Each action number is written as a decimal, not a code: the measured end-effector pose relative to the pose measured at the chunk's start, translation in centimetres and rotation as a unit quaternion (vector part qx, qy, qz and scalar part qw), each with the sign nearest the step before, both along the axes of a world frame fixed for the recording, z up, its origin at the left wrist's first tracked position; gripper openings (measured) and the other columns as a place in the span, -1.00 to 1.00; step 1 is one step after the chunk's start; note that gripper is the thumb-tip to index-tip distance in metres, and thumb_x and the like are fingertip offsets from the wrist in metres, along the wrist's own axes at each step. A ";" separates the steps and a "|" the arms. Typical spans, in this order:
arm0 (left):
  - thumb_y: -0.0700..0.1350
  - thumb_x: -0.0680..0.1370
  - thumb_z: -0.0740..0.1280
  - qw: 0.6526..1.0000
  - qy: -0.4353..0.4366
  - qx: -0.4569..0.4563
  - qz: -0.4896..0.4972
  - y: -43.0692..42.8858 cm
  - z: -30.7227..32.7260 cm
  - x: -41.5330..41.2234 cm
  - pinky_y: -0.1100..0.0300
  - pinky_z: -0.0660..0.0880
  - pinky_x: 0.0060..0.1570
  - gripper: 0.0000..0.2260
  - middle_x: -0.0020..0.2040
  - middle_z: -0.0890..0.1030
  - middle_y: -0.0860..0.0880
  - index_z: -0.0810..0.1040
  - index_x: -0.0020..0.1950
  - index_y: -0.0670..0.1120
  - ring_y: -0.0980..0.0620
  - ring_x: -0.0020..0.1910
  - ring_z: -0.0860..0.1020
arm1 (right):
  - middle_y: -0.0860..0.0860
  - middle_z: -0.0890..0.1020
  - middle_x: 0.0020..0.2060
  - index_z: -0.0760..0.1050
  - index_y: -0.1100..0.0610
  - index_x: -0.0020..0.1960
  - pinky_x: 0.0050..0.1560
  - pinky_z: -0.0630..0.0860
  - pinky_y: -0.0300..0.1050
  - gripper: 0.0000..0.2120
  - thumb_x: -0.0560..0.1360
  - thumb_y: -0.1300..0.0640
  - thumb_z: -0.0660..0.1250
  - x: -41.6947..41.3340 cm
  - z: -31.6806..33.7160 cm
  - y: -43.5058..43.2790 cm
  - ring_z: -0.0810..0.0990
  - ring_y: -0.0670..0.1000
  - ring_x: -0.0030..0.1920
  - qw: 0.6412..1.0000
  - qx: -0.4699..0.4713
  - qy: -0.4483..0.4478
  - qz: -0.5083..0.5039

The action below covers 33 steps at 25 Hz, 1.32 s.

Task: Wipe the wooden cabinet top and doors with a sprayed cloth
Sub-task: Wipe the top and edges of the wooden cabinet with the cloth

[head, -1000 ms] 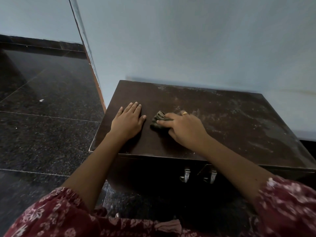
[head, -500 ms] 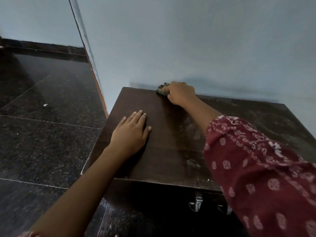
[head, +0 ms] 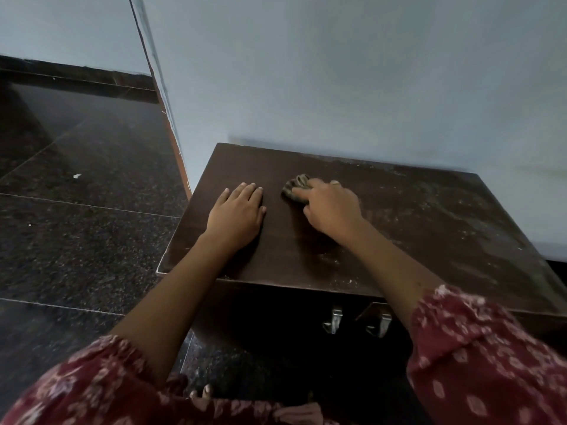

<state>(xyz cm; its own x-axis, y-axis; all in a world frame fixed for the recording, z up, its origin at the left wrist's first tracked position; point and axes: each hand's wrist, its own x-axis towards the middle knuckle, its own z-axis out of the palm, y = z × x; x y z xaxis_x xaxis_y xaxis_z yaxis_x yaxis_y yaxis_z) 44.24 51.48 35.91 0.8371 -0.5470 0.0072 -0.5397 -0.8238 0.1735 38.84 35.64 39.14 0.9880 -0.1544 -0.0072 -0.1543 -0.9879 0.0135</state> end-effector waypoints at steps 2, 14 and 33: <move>0.01 0.64 0.02 1.000 0.005 -0.002 -0.026 -0.6 0.5 -1.1 0.03 -0.02 0.50 -0.54 0.56 0.14 -0.03 0.11 0.53 -0.07 0.02 0.55 0.05 | 0.00 0.35 0.43 0.25 -0.15 0.43 0.21 0.41 0.04 -0.53 0.57 0.16 0.09 -3.1 0.0 0.9 0.37 0.21 0.33 1.000 0.004 0.000 0.013; 0.22 0.42 0.35 0.979 0.166 0.067 -0.101 -1.0 2.6 -2.7 -0.07 0.01 0.49 -0.17 0.58 -0.04 0.03 0.01 0.55 0.01 -0.05 0.56 -0.03 | -0.06 0.19 0.51 0.10 -0.19 0.47 0.22 0.38 0.01 -0.52 0.60 0.09 0.06 -15.1 1.4 1.1 0.31 0.20 0.38 0.993 -0.037 0.065 0.095; 0.46 0.24 0.28 0.983 0.096 0.111 -0.109 -2.9 1.8 -2.9 0.01 -0.14 0.52 0.10 0.58 -0.19 0.02 -0.18 0.55 -0.02 0.02 0.56 -0.16 | -0.01 0.45 0.36 0.36 -0.22 0.36 0.18 0.44 0.06 -0.62 0.59 0.07 0.11 2.1 0.3 -6.9 0.40 0.18 0.31 0.999 -0.032 0.017 0.017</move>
<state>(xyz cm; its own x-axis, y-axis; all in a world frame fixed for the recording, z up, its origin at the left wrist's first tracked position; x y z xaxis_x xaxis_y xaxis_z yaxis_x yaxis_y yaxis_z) 41.34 48.62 37.70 0.6743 -0.6836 -0.2793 -0.6821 -0.7215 0.1189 40.95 28.74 39.42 0.9920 -0.1217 -0.0325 -0.1187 -0.9896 0.0815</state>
